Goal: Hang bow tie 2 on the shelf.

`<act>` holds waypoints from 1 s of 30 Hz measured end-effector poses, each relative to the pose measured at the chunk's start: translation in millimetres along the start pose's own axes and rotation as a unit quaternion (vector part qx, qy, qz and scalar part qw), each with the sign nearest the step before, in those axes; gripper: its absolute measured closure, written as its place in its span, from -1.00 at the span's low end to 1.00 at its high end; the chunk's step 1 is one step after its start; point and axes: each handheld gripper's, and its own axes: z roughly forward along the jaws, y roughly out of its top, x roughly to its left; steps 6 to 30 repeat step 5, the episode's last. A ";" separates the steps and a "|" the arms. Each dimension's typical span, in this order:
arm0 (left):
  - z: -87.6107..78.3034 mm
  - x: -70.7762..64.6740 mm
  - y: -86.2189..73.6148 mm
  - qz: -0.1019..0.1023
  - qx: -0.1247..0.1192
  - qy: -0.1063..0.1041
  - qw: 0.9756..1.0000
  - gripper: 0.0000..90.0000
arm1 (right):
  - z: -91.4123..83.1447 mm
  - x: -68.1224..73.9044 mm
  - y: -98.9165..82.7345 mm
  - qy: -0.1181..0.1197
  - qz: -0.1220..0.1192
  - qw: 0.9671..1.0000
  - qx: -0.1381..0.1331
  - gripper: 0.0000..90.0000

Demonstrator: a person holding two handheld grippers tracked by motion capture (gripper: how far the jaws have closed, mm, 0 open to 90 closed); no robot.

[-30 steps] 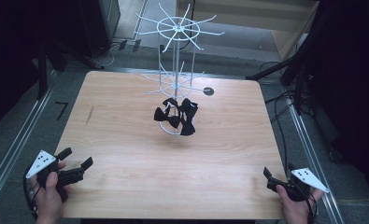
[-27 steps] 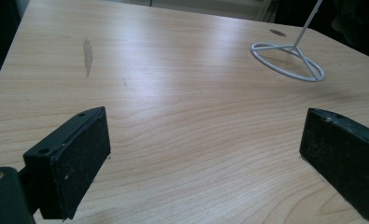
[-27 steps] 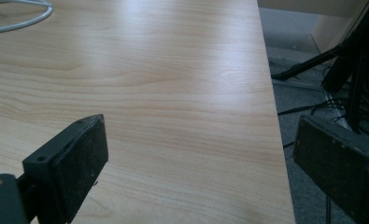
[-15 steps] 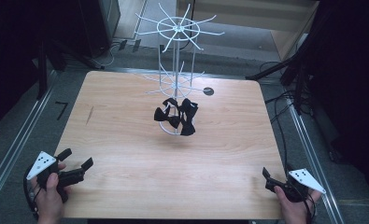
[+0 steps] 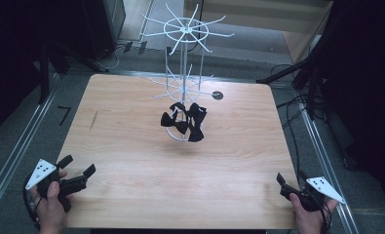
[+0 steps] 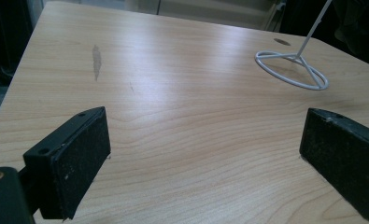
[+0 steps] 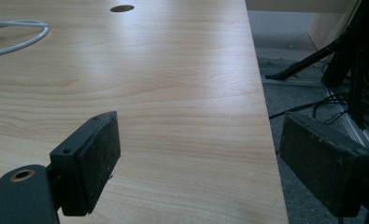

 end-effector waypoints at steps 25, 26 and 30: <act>1.5 0.4 0.6 0.000 0.000 0.003 1.000 -0.94 | 0.9 -0.5 0.4 -0.004 0.000 1.000 -0.002 -0.70; 1.5 0.4 0.6 0.000 0.000 0.003 1.000 -0.94 | 0.9 -0.5 0.4 -0.004 0.000 1.000 -0.002 -0.70; 1.5 0.4 0.6 0.000 0.000 0.003 1.000 -0.94 | 0.9 -0.5 0.4 -0.004 0.000 1.000 -0.002 -0.70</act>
